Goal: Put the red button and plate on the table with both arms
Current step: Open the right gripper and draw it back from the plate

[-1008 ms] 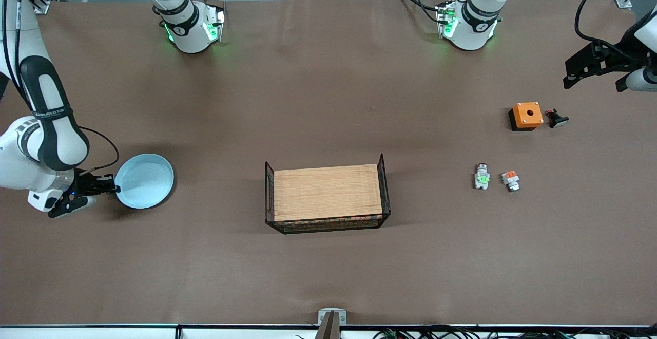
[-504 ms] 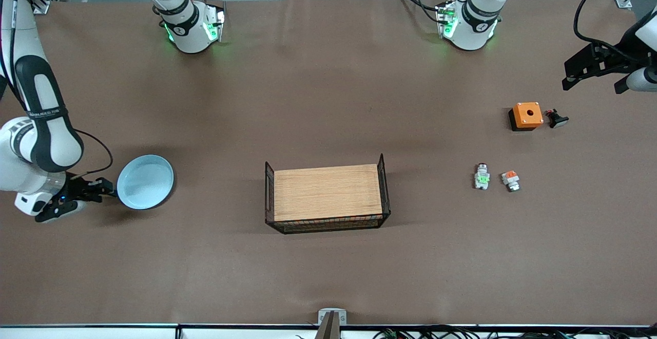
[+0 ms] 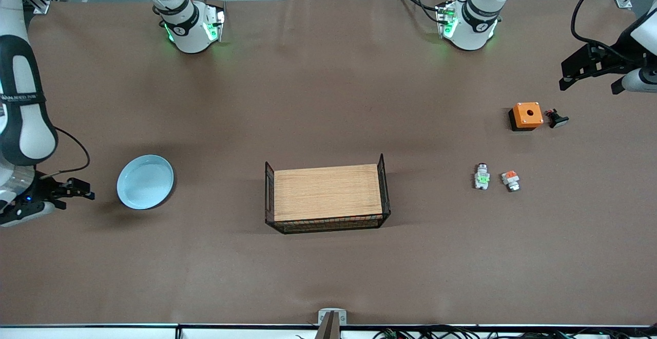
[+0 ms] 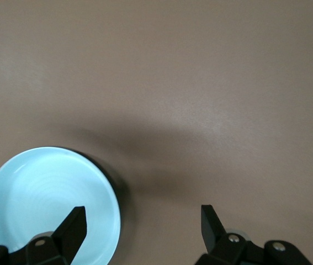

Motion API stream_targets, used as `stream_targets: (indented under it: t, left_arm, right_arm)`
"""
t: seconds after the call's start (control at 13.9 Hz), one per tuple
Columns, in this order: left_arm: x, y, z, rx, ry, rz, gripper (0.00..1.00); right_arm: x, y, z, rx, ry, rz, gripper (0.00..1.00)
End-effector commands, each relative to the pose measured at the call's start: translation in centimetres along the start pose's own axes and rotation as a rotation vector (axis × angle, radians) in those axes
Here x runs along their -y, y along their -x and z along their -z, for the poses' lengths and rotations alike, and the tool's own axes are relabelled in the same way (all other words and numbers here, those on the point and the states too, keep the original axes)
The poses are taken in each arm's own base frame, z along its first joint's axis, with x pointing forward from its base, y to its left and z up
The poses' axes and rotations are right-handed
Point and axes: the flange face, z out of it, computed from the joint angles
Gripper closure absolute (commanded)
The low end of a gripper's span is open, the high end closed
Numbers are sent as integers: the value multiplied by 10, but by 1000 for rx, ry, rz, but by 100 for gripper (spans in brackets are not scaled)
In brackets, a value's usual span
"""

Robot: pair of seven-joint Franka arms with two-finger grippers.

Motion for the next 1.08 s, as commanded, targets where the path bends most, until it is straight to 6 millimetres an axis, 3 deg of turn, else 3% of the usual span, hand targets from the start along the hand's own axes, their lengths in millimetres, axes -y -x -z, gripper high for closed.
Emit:
stream_targets:
  t: [0.0, 0.22, 0.5, 0.79, 1.01]
  left_arm:
    - [-3, 4, 2, -13, 8, 0, 0]
    - [-3, 4, 2, -13, 7, 0, 0]
    - [-2, 4, 3, -14, 4, 1, 0]
    - [-2, 4, 3, -14, 4, 1, 0]
    - [-2, 4, 3, -14, 4, 1, 0]
  right_arm:
    - [11, -3, 67, 37, 12, -42, 5]
    - [29, -14, 146, 143, 37, -143, 3]
    - [107, -26, 230, 174, 63, -305, 2]
    - [192, -32, 261, 182, 93, -442, 1]
    - [228, -23, 263, 182, 105, -438, 1]
